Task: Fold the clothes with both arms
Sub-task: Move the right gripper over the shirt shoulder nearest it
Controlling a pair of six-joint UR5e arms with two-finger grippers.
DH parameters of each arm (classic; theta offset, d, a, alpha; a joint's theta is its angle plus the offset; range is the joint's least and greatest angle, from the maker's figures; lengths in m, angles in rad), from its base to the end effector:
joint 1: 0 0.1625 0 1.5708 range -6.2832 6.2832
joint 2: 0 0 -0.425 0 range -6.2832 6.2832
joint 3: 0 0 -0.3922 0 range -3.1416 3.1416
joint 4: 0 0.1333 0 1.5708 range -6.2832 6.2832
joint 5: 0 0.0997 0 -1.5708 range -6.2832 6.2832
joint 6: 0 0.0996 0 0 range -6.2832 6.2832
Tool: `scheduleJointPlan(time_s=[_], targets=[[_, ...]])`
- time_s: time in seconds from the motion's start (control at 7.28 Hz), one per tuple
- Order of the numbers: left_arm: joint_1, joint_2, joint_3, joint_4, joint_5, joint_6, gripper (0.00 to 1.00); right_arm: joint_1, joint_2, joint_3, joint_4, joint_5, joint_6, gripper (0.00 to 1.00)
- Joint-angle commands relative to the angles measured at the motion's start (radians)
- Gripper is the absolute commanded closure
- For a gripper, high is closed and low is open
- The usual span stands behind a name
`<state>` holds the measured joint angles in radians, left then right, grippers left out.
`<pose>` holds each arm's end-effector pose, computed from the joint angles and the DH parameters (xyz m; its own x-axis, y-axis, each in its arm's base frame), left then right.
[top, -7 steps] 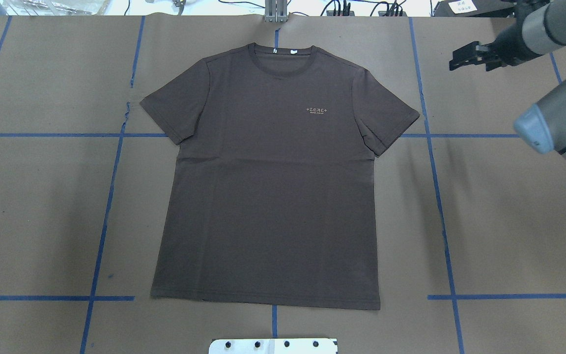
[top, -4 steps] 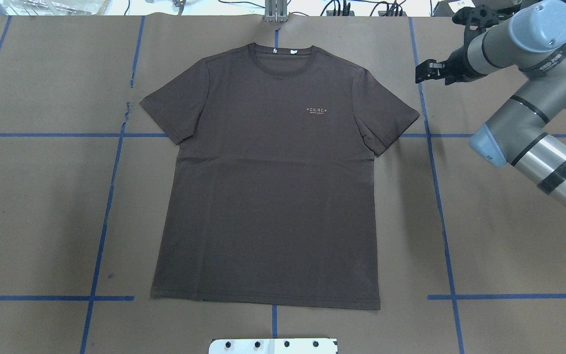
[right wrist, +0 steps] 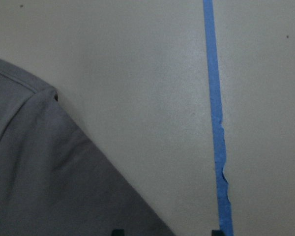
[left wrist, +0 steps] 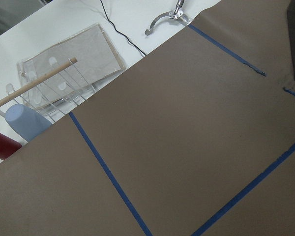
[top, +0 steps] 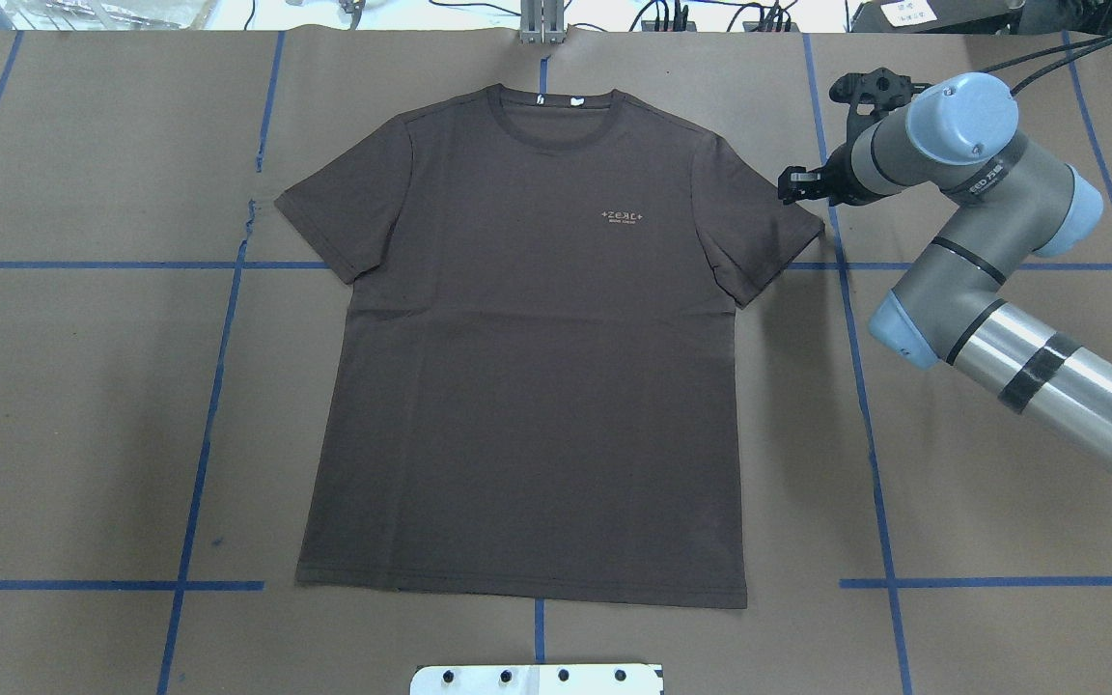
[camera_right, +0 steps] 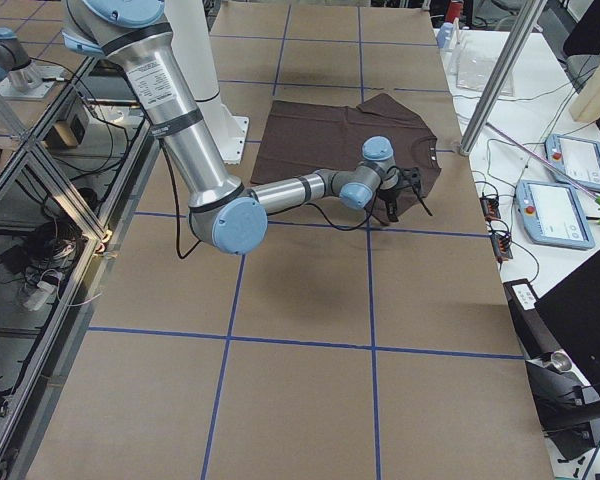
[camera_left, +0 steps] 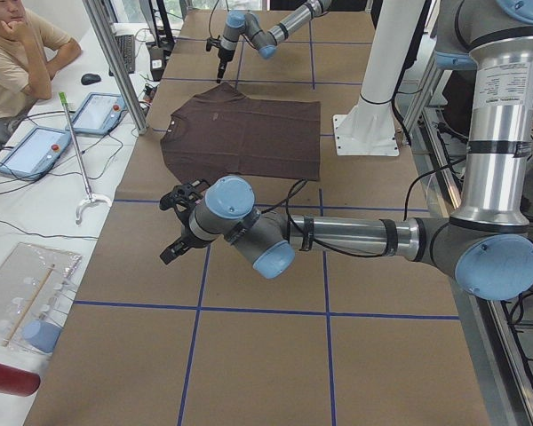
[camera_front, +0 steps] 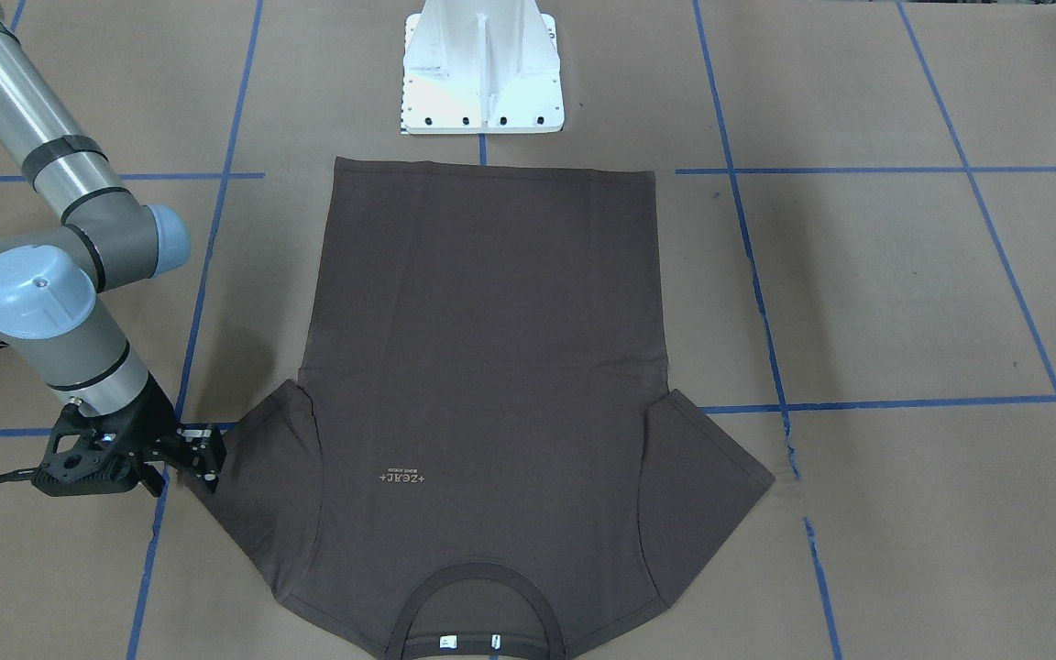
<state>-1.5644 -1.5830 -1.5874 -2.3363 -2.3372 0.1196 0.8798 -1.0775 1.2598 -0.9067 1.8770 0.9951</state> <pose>-0.0609 -0.5187 0.5553 0.7116 0.5794 -0.3974 -0.0900 0.6362 0.7663 -0.3819 -0.6239 0.4540 0.6760 0.0028 0.7369 -0.2657 0.9337 0.2402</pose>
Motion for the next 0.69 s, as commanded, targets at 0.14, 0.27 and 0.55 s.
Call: scheduleJointPlan(time_s=[0.14,0.27,0.55], targets=[[0.0,0.0,0.003,0.0,-0.001,0.0,0.0,-0.019,-0.004,-0.005,0.0,-0.015,0.0,0.34],[0.0,0.0,0.003,0.0,-0.001,0.0,0.0,-0.021,-0.004,-0.007,0.0,-0.015,0.0,0.36],[0.0,0.0,0.003,0.0,-0.001,0.0,0.0,-0.025,-0.005,-0.01,0.0,-0.015,-0.001,0.41]])
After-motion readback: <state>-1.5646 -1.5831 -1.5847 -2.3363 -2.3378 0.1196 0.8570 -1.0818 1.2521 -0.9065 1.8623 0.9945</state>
